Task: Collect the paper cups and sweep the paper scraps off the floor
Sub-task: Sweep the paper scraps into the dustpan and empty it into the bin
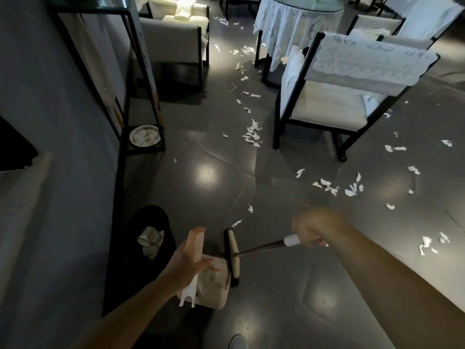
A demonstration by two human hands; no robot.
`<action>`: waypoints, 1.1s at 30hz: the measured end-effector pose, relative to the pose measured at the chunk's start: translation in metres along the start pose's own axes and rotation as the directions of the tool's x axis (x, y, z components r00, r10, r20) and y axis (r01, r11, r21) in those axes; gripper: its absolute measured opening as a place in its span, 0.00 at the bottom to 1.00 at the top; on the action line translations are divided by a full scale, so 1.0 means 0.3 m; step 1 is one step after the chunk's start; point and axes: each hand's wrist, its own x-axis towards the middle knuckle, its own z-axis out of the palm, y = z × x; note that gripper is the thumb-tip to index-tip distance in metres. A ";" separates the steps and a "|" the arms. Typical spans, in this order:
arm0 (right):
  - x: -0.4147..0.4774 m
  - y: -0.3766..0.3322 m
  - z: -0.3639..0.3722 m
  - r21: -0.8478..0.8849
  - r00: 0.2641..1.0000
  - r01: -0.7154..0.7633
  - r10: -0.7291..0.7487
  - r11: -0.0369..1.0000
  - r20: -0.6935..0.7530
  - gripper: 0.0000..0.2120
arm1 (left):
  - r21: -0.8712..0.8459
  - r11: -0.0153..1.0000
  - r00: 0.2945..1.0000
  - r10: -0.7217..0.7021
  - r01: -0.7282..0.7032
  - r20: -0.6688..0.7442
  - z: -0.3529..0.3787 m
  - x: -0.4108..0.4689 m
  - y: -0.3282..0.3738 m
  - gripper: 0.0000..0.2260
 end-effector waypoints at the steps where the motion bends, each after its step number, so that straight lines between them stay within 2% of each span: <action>1: 0.005 0.005 0.010 -0.032 1.000 0.019 -0.019 0.999 0.014 0.03 | -0.021 1.000 1.000 0.005 -0.005 0.004 0.001 0.003 0.007 0.31; 2: 0.006 0.025 0.020 -0.035 0.999 0.046 -0.045 0.998 0.004 0.03 | -0.042 0.999 1.000 0.003 -0.002 0.011 0.004 0.005 0.014 0.30; 4: 0.000 0.099 0.036 0.041 0.996 0.072 -0.070 0.997 -0.047 0.15 | -0.053 0.999 1.000 0.000 0.001 0.020 0.012 0.007 0.025 0.30; 8: -0.028 0.269 0.090 0.226 0.987 0.056 -0.020 0.973 -0.157 0.28 | -0.048 0.999 0.999 0.020 -0.018 0.030 0.028 0.014 0.048 0.29; 12: -0.006 0.333 0.200 0.522 0.985 0.088 0.003 0.848 -0.170 0.26 | -0.085 0.996 0.997 0.041 -0.036 0.068 0.055 0.021 0.072 0.29; 17: 0.106 0.189 0.378 0.725 0.983 0.183 -0.112 0.664 -0.146 0.26 | -0.022 1.000 1.000 0.019 -0.019 0.009 0.093 0.027 0.082 0.31; 20: 0.204 0.044 0.474 0.849 0.981 0.164 -0.170 0.502 -0.089 0.22 | 0.009 1.000 1.000 0.013 -0.013 -0.008 0.098 0.027 0.076 0.31; 24: 0.282 -0.083 0.546 0.973 0.972 -0.050 -0.212 0.226 0.100 0.19 | 0.029 0.999 0.998 0.047 -0.046 -0.042 0.096 0.026 0.094 0.33; 26: 0.295 -0.112 0.556 0.989 0.962 -0.133 -0.231 0.073 0.146 0.17 | -0.005 0.999 0.998 0.031 -0.032 -0.051 0.097 0.026 0.094 0.34; 29: 0.316 -0.143 0.537 0.987 0.956 -0.147 -0.264 -0.066 0.124 0.13 | 0.023 1.000 0.996 -0.001 0.003 -0.086 0.108 0.029 0.083 0.22; 30: 0.327 -0.156 0.534 0.977 0.958 -0.161 -0.260 -0.141 0.120 0.09 | 0.044 0.999 0.994 -0.003 0.008 -0.106 0.113 0.034 0.078 0.22; 32: 0.344 -0.169 0.531 0.875 0.930 -0.276 -0.341 -0.398 0.139 0.01 | 0.080 0.997 0.991 0.009 0.002 -0.131 0.121 0.040 0.075 0.23; 33: 0.355 -0.176 0.529 0.781 0.892 -0.365 -0.430 -0.507 0.137 0.04 | 0.090 0.996 0.990 0.015 -0.002 -0.138 0.123 0.042 0.077 0.24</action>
